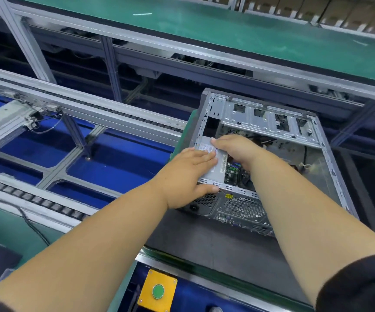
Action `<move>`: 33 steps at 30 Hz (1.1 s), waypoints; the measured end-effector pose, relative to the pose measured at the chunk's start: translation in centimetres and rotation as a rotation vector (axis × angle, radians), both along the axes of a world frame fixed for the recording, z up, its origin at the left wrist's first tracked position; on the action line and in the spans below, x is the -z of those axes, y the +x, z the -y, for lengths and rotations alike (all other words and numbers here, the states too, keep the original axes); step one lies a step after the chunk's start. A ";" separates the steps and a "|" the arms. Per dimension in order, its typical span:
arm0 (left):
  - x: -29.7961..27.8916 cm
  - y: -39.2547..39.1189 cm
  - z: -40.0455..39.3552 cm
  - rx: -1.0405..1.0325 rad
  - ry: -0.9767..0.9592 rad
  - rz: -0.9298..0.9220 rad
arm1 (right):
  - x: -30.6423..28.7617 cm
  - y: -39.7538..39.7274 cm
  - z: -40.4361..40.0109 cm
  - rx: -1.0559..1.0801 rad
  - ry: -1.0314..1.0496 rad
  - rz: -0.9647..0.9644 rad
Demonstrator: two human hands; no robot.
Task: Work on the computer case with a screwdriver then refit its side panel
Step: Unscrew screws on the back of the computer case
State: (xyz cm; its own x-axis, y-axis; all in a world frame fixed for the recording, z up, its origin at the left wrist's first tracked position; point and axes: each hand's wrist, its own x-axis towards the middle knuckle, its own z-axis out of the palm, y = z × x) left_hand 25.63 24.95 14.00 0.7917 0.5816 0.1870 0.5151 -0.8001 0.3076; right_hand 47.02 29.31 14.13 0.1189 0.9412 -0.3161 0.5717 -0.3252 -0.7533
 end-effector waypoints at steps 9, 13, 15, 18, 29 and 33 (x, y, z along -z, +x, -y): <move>-0.2 -0.1 0.2 0.000 -0.010 0.029 | -0.6 -1.3 1.3 0.064 0.071 0.061; -1.1 0.0 0.5 -0.038 -0.069 0.048 | -1.4 -1.6 2.5 0.104 0.091 0.202; -2.1 0.2 0.6 -0.060 -0.089 0.025 | -2.0 -0.7 3.8 0.141 0.165 0.193; -3.3 1.5 1.6 -0.125 -0.072 0.003 | -3.3 1.8 6.5 0.186 0.237 0.175; -4.0 12.7 8.6 -0.235 -0.247 0.401 | -5.1 14.3 18.0 0.534 0.373 0.117; -3.9 16.2 10.4 -0.241 -0.252 0.384 | -3.5 17.8 21.7 0.599 0.279 0.087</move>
State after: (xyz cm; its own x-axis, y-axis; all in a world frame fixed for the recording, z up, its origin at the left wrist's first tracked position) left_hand 41.80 14.59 17.89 0.5316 0.8032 0.2687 0.4875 -0.5496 0.6784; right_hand 64.80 7.63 17.64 0.6610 0.7495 -0.0358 0.4155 -0.4053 -0.8143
